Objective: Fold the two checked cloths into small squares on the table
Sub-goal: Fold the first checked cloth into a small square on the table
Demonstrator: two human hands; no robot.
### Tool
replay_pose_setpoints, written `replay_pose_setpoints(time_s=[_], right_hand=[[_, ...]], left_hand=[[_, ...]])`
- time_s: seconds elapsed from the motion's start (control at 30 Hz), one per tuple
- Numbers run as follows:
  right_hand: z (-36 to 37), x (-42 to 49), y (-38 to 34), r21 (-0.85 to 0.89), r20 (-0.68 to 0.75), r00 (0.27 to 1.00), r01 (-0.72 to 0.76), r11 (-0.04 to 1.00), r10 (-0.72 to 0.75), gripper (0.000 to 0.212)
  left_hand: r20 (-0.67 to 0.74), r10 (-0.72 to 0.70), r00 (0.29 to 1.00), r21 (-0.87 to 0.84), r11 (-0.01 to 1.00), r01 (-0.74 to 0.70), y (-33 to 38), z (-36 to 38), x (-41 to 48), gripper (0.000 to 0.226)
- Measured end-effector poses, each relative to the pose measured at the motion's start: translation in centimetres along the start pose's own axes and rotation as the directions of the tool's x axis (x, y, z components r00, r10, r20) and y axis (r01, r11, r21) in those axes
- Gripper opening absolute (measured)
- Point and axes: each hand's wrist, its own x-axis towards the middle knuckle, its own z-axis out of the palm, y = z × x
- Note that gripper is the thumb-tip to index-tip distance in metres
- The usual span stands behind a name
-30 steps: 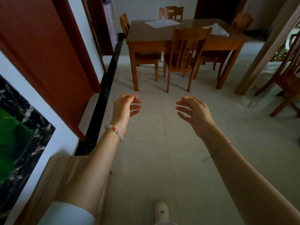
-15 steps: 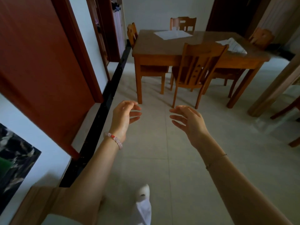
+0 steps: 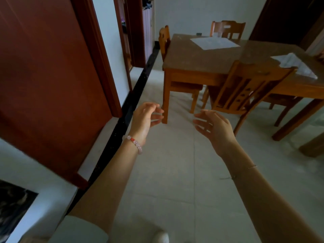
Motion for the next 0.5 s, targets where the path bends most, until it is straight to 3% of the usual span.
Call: replay_pose_setpoints(time_s=[0.5], right_hand=[[7.7, 25.5, -0.8, -0.051, 0.141, 0.987, -0.066, 0.997, 0.073, 0.019]], left_hand=[[-0.096, 0.068, 0.993, 0.009, 0.998, -0.067, 1.6, 0.1, 22.4, 0.017]])
